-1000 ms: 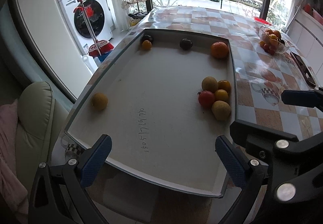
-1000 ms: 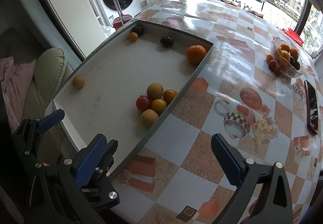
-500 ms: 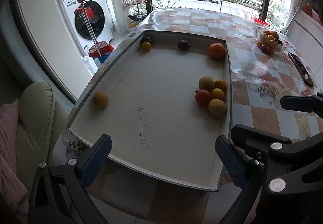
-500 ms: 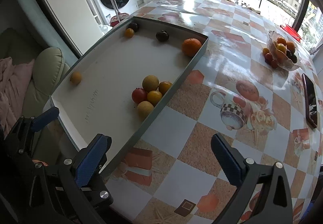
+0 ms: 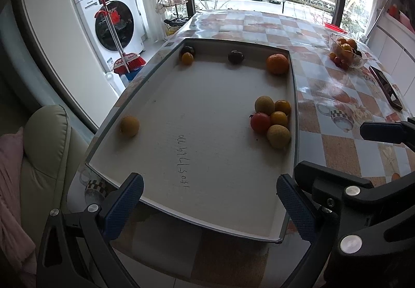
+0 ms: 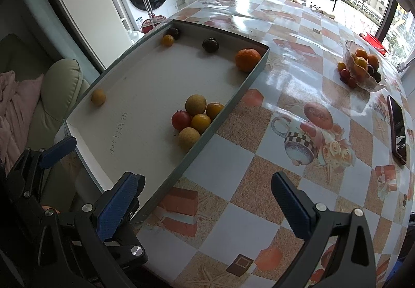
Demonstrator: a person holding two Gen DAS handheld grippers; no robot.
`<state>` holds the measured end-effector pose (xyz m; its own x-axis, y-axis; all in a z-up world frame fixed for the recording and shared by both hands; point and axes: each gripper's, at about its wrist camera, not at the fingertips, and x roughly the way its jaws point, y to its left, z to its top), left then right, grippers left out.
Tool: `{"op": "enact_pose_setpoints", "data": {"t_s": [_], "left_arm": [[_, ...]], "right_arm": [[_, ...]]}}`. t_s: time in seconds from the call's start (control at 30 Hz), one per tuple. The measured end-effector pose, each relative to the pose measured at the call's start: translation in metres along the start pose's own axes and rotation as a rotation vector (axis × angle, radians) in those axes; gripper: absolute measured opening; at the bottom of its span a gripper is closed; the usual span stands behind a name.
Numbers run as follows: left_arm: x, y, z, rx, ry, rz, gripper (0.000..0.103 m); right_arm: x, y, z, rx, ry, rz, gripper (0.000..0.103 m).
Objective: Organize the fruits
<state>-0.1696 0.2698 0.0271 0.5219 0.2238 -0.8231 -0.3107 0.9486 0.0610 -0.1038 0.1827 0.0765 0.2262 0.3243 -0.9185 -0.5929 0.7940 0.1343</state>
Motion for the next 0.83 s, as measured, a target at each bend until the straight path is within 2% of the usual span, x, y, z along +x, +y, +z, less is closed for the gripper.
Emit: {"op": "enact_pose_setpoints", "data": {"t_s": [0.67,0.83], "left_arm": [[0.0054,0.0,0.0002,-0.004,0.016,0.006,0.103],[0.0019,0.0007,-0.0009,0.001,-0.013,0.01,0.103]], "right_arm": [[-0.0007,0.0041,0.0002,-0.012,-0.008,-0.005,0.103],[-0.0025,0.0098,0.002,-0.042,-0.022,-0.025,0.103]]}}
